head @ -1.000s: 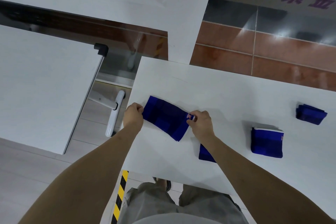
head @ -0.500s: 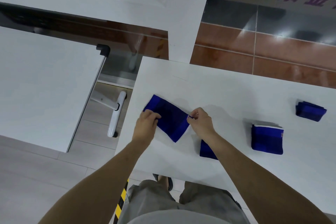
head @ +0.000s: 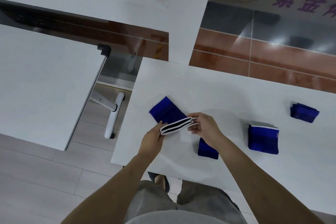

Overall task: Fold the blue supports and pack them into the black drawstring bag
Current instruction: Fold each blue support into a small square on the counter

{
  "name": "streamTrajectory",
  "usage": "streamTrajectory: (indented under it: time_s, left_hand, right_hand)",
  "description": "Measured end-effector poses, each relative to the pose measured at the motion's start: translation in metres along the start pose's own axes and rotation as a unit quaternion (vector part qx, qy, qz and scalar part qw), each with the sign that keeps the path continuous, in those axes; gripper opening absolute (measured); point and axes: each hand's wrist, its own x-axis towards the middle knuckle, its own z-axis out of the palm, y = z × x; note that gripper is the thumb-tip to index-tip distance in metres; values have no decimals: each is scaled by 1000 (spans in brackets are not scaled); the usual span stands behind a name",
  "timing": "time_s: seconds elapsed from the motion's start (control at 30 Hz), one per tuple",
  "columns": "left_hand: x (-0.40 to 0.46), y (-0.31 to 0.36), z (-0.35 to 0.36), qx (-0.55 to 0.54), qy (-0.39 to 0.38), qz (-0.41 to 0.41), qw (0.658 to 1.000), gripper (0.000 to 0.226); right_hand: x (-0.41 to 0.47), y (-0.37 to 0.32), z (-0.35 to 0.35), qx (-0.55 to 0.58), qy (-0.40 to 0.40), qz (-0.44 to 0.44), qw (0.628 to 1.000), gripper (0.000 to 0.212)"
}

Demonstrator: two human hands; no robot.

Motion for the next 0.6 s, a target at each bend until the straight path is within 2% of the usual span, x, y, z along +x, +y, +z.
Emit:
streamTrajectory:
  time_s: [0.03,0.1,0.13,0.23,0.33,0.43,0.5,0.6]
  left_hand:
    - [1,0,-2,-11,-11,-13,1000,46]
    - [2,-3,-6,-21,-30,-20,999,45]
    - [2,-5,-8,-23,-39,-20,999,44]
    - [4,-5,-13,-52,-36,-22,998,36]
    - [6,0,-18,-140,14,-58,988,21]
    - [11,0,-21,-192,38,-90,977,15]
    - [14,0,-23,-220,44,-101,969,18]
    - [19,2,-27,-252,66,-129,957,17]
  right_hand:
    - [1,3,-3,-94,9,-41,995,42]
    - [4,12,-6,-279,-7,-147,949,44]
    - [6,16,-7,-326,-27,-191,926,40]
    - [12,17,-1,-364,-69,-255,893,22]
    - [18,12,9,-380,-49,-260,886,16]
    - [25,10,17,-355,-29,-235,905,21]
    - [30,6,23,-330,-28,-220,918,17]
    - [40,2,33,-339,-13,-221,915,13]
